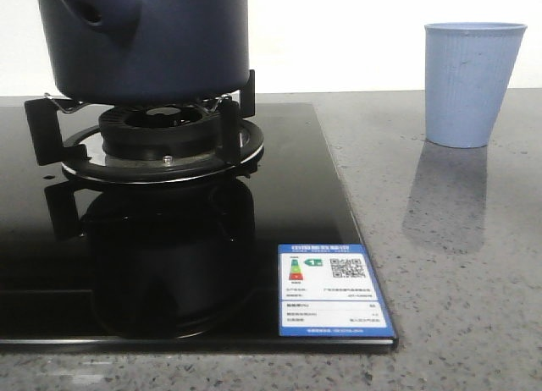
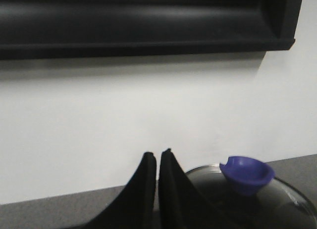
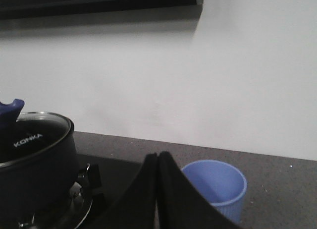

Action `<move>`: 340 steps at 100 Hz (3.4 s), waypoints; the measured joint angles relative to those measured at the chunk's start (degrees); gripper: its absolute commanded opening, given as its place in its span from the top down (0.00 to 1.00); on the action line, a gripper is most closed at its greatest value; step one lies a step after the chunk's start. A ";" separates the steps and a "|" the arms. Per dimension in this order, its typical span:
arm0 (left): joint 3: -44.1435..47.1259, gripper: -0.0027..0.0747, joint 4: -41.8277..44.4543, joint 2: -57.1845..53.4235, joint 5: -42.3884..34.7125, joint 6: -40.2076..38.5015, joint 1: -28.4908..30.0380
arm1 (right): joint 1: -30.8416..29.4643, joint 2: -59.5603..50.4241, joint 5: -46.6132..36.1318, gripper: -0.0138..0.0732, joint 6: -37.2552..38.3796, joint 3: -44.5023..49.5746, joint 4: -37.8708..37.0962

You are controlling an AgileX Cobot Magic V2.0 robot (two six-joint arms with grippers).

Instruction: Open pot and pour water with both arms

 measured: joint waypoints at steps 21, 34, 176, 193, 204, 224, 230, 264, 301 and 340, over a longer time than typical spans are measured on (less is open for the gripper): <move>17.62 0.99 -3.78 -17.63 -2.54 0.00 0.00 | 0.00 -10.54 0.54 0.93 -0.04 11.60 -0.04; 25.83 0.99 -5.40 -27.17 -2.65 0.00 0.00 | 0.00 -14.75 0.54 0.93 -0.14 16.47 -0.04; 42.59 0.99 22.72 -36.84 -1.10 -22.71 8.07 | 0.00 -15.72 1.07 0.93 -0.14 19.07 -0.04; 42.59 0.99 23.22 -36.95 1.77 -24.60 8.18 | 0.00 -15.72 1.19 0.93 -0.14 19.17 -0.04; 42.59 0.99 22.46 -36.95 2.87 -24.74 8.18 | 0.00 -15.72 1.19 0.93 -0.14 19.17 -0.04; 42.59 0.99 22.21 -36.95 3.23 -24.83 8.18 | 0.00 -15.72 1.29 0.93 -0.19 19.17 -0.04; 42.59 0.99 22.21 -36.95 3.34 -24.83 8.18 | 0.00 -15.72 1.29 0.93 -0.19 19.17 -0.04; 42.59 0.99 22.13 -36.95 3.46 -24.83 8.30 | 0.00 -15.72 1.29 0.93 -0.19 19.17 -0.04; 42.59 0.99 22.13 -36.95 3.46 -24.83 8.30 | 0.00 -15.72 6.88 0.93 -36.12 19.17 31.92; 42.59 0.99 22.13 -36.95 3.46 -24.87 8.30 | 0.00 -15.72 8.72 0.93 -79.40 18.79 74.05</move>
